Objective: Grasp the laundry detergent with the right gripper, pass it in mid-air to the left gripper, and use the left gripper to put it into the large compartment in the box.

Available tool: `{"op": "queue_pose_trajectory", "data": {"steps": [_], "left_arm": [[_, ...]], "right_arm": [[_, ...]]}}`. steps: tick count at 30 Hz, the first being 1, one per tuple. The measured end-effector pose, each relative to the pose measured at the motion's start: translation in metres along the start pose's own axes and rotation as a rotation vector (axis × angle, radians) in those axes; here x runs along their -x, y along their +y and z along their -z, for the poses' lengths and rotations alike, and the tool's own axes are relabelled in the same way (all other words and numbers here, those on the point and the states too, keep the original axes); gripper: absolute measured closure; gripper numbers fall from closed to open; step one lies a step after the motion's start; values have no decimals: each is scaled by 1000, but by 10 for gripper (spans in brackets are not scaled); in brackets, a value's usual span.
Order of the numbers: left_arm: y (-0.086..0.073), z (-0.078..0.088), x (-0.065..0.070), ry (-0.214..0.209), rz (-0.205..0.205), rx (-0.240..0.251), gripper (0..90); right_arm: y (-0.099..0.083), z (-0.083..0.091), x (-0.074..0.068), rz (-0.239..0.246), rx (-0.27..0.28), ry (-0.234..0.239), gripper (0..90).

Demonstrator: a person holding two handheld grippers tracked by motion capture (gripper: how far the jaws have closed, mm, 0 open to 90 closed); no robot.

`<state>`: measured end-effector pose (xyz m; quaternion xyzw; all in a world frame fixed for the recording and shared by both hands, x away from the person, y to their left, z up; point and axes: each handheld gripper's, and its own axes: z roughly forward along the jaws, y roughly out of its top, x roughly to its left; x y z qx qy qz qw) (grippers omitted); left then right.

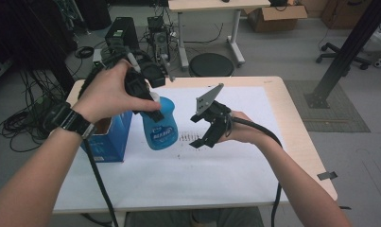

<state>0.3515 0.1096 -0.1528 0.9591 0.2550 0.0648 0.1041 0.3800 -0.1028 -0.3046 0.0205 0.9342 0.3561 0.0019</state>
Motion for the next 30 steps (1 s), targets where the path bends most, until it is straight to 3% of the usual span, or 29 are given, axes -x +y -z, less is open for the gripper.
{"op": "queue_pose_trajectory", "data": {"steps": [7, 12, 19, 22, 30], "left_arm": [[-11, 30, -30, 81, 311, -9, 381], [-27, 52, -55, 105, 512, 14, 381], [-53, 72, -83, 161, 693, 36, 381], [-62, 75, -91, 186, 744, 32, 381], [-85, 77, -110, 219, 862, 28, 380]], "right_arm": [[-31, 16, 3, -2, -172, -82, 88], [-51, 31, 5, -15, -266, -125, 93], [-76, 50, 6, -29, -360, -158, 97], [-83, 58, 7, -32, -397, -176, 95], [-98, 76, 9, -49, -434, -203, 100]]}}
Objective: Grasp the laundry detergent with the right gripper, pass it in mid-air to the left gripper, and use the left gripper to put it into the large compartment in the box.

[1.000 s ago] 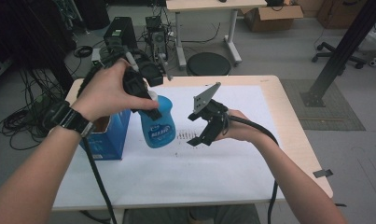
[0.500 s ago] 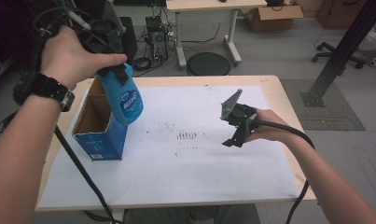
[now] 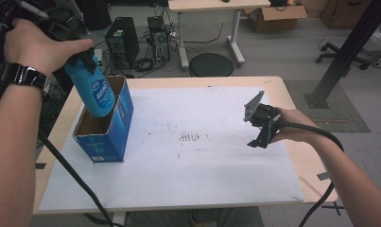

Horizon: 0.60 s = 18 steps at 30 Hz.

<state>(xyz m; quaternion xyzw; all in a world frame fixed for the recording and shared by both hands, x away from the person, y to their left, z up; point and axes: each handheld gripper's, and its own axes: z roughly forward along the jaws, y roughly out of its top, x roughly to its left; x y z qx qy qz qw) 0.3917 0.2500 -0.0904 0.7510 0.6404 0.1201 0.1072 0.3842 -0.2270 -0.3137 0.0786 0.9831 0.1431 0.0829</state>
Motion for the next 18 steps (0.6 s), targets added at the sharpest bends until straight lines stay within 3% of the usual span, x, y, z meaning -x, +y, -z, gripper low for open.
{"op": "queue_pose_trajectory", "data": {"steps": [4, 11, 18], "left_arm": [[-2, -4, -10, 12, 41, -3, 381], [-4, -17, -15, 30, 61, -18, 380], [-9, -36, -19, 13, 74, -29, 380]], "right_arm": [[-7, 1, 2, -6, -17, -10, 101], [-14, 2, 2, -15, -26, -12, 104], [-18, 1, 1, -21, -36, -8, 104]]}}
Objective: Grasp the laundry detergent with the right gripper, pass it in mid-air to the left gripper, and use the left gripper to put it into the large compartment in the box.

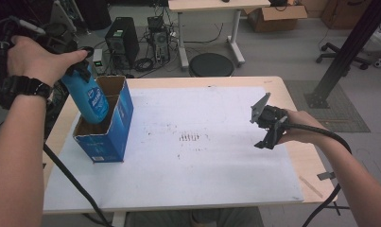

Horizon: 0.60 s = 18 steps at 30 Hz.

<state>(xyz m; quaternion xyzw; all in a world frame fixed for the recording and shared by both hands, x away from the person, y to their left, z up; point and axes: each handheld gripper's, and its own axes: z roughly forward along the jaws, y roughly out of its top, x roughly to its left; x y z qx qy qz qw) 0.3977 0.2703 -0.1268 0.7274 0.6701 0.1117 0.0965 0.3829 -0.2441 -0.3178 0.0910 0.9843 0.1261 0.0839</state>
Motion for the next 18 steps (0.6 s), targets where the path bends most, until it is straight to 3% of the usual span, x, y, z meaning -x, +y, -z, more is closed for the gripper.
{"op": "queue_pose_trajectory", "data": {"steps": [18], "left_arm": [[-13, -61, -3, -6, -1, -78, 380]], "right_arm": [[-2, -1, -1, 1, -9, 9, 107]]}}
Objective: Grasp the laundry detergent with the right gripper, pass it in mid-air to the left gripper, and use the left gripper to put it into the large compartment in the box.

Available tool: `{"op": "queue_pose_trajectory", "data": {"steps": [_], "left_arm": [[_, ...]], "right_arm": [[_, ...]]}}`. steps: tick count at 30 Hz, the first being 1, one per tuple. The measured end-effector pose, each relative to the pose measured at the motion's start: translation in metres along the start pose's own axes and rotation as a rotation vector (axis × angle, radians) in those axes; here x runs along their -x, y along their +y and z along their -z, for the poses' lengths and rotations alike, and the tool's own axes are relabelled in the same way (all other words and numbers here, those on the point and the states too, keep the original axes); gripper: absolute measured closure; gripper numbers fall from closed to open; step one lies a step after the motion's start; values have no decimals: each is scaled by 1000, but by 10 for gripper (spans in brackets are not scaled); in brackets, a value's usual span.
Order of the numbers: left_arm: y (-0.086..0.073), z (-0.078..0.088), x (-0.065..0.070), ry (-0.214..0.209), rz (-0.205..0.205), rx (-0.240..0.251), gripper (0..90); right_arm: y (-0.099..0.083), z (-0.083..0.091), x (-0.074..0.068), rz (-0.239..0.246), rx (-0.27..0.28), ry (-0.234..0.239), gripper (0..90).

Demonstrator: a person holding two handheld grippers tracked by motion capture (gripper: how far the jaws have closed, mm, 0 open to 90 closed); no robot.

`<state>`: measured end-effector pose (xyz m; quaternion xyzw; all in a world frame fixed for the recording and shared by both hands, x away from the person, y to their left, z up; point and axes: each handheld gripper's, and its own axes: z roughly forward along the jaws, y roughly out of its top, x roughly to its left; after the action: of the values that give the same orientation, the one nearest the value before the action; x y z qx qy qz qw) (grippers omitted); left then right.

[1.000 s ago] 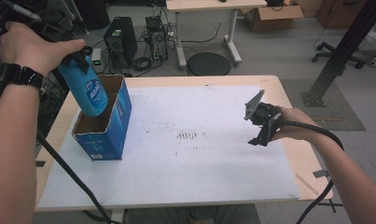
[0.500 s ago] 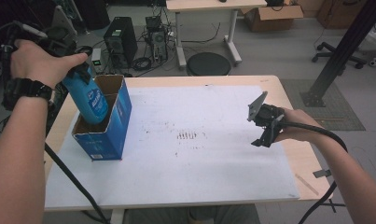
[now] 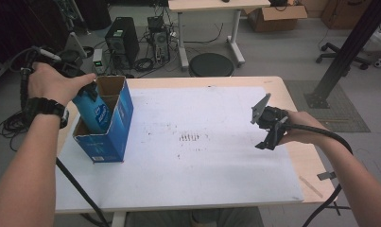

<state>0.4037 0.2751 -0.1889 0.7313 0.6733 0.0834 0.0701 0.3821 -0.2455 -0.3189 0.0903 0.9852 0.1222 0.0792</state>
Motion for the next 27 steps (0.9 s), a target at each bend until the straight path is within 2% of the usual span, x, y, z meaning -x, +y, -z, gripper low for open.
{"op": "queue_pose_trajectory", "data": {"steps": [16, 27], "left_arm": [[-4, -46, 4, -19, -7, -52, 380], [-8, -67, 5, 2, -16, -75, 380]], "right_arm": [[-2, 1, 0, -7, -2, 4, 107], [-5, 0, 0, -12, -9, 6, 107]]}}
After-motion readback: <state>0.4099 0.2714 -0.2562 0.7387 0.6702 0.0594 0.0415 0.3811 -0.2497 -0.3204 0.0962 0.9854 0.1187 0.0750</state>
